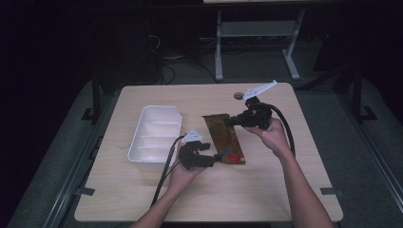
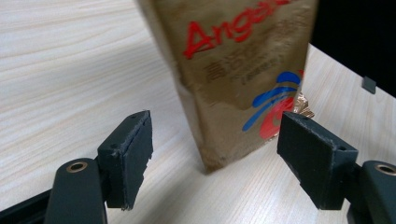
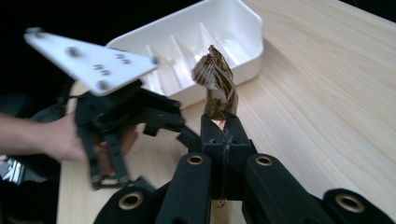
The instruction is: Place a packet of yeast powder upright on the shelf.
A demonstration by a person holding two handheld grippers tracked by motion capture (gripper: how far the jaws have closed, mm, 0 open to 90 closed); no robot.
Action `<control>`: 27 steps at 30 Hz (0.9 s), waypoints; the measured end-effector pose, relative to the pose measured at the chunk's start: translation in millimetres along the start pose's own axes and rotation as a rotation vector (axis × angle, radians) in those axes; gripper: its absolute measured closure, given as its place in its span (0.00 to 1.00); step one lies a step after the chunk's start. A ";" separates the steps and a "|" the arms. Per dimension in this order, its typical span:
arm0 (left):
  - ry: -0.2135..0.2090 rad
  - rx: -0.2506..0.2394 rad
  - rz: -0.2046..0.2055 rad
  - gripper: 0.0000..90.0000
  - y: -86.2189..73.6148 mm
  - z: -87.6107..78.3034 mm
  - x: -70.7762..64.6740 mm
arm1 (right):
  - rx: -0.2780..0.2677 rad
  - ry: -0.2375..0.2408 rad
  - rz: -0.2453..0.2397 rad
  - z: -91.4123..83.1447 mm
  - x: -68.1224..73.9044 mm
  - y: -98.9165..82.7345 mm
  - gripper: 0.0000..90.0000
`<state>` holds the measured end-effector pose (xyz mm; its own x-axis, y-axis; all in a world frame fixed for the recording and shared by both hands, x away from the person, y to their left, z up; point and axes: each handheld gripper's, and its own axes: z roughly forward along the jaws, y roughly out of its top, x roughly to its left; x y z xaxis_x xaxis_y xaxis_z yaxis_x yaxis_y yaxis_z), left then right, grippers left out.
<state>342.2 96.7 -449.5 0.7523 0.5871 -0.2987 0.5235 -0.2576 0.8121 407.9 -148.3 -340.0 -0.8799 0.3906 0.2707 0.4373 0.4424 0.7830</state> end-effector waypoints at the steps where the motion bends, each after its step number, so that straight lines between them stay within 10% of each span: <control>1: -0.020 -0.001 0.005 0.29 0.4 0.6 0.0 | -0.004 0.009 -0.024 -5.1 6.3 0.7 1.00; 9: -0.095 -0.024 0.054 0.30 3.5 1.8 -7.6 | -0.059 0.090 -0.068 -15.0 18.1 0.0 1.00; 16: -0.166 -0.035 0.060 0.51 4.5 -0.5 -6.5 | -0.076 0.144 -0.088 -10.4 22.2 -6.4 1.00; 27: -0.167 0.029 0.065 0.80 2.3 0.3 -6.4 | -0.073 0.090 -0.071 -12.8 18.4 -20.2 0.99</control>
<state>338.8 92.1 -445.9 0.8399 0.4332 -0.3271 0.4809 -0.3145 0.8184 380.5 -160.3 -343.7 -0.9227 0.2845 0.2600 0.3616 0.4054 0.8396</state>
